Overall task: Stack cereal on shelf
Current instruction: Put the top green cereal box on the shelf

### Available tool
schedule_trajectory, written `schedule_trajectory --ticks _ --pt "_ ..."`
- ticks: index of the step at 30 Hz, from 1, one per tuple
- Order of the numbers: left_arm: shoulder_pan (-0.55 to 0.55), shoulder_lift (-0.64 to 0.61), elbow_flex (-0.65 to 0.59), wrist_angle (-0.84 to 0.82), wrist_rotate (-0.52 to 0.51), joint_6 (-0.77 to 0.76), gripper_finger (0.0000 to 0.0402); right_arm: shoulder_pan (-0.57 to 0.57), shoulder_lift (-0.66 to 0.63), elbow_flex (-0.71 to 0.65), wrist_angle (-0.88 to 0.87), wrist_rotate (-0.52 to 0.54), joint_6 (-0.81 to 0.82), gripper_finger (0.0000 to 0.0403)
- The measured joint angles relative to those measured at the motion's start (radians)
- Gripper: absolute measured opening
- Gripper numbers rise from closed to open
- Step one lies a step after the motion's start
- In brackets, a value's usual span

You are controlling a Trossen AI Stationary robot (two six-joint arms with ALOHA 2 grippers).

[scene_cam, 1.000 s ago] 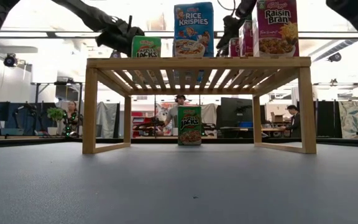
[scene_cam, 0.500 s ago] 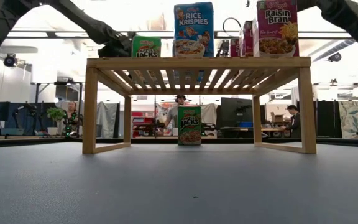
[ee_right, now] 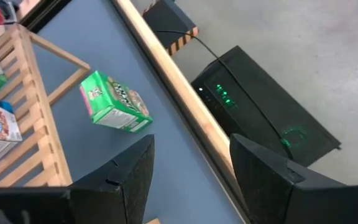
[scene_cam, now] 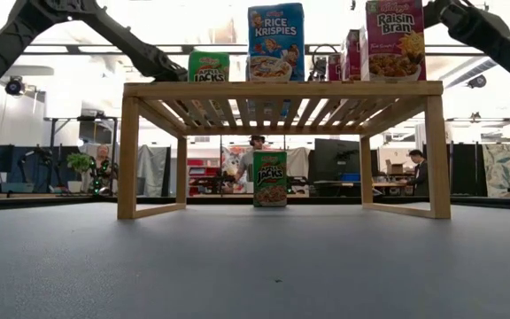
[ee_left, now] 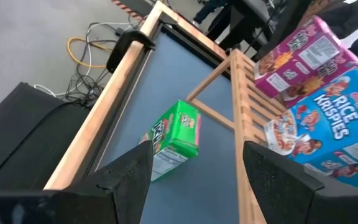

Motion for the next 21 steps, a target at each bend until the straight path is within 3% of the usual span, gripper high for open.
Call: schedule_trajectory --ticks 12,21 --pt "-0.028 0.047 0.0 0.008 -0.002 0.069 0.0232 0.0 -0.006 -0.218 0.068 -0.088 -0.082 0.0198" --pt "-0.025 0.036 0.024 0.006 -0.002 0.032 0.0231 0.0 -0.15 -0.585 0.506 -0.124 -0.018 0.0198"
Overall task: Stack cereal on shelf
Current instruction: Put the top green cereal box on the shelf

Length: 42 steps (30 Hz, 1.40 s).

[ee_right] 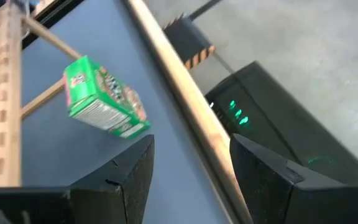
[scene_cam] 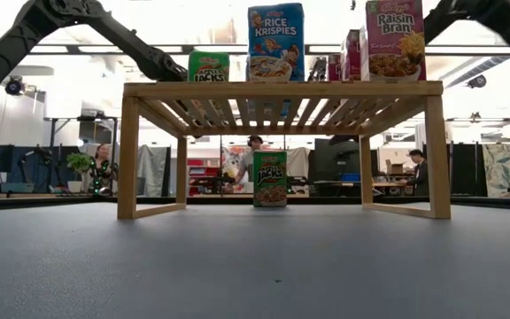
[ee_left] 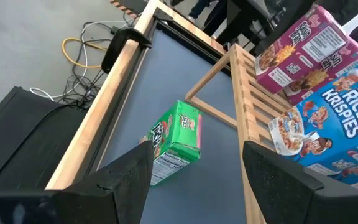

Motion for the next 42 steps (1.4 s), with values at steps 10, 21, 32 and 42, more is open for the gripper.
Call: schedule_trajectory --ticks 10,21,32,42 --pt "0.002 -0.001 0.017 -0.002 0.005 -0.035 0.0231 0.029 -0.089 -0.448 0.537 -0.101 0.078 0.0199" --pt "0.006 -0.007 0.017 -0.009 0.021 -0.066 0.0231 0.047 -0.084 -0.608 0.765 -0.16 -0.016 0.0199" --pt "0.006 -0.007 0.017 -0.028 0.021 -0.077 0.0231 0.093 -0.01 -0.592 0.924 -0.062 0.0 0.0199" --pt "0.006 -0.008 0.017 -0.056 0.018 -0.077 0.0231 0.139 0.115 -0.496 0.939 -0.198 0.017 0.0198"
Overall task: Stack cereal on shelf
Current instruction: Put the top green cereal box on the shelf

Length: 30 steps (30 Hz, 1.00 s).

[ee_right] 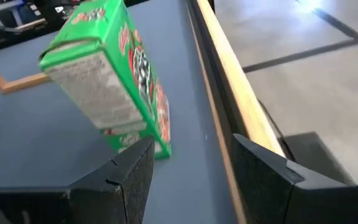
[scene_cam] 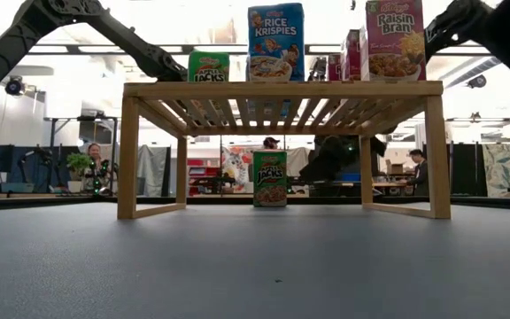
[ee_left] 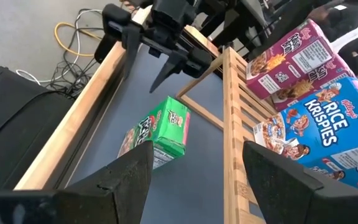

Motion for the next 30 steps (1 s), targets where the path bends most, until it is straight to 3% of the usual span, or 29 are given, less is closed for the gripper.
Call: schedule_trajectory --ticks 25,30 --pt "0.002 0.0 0.0 -0.014 -0.006 0.0 0.0231 0.099 0.043 0.041 -0.035 -0.047 -0.078 0.0199" --pt "0.002 0.0 0.0 -0.024 -0.023 0.0 0.0231 0.099 0.043 0.041 -0.035 -0.044 -0.077 0.0216"
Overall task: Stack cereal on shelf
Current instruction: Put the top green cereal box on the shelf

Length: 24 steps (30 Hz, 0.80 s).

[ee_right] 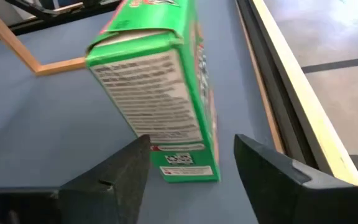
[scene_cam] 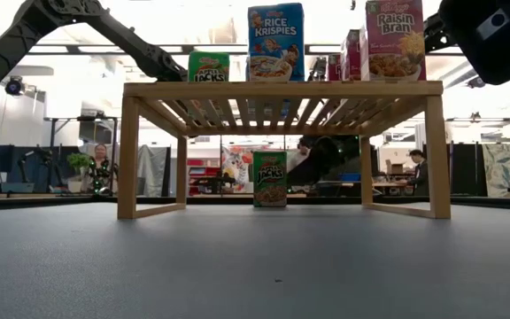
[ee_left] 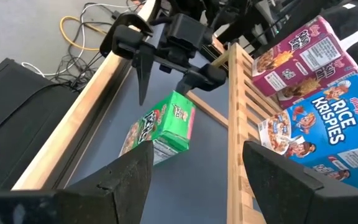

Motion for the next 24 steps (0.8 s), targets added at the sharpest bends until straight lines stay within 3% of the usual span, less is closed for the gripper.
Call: schedule_trajectory --ticks 12,24 --pt "0.0 0.0 0.0 -0.004 -0.008 0.0 0.0231 0.01 0.0 0.0 -0.002 0.001 0.019 0.033" --pt "0.0 0.0 0.0 -0.004 -0.01 0.0 0.0231 0.06 0.0 0.005 -0.001 0.08 0.025 0.0336"
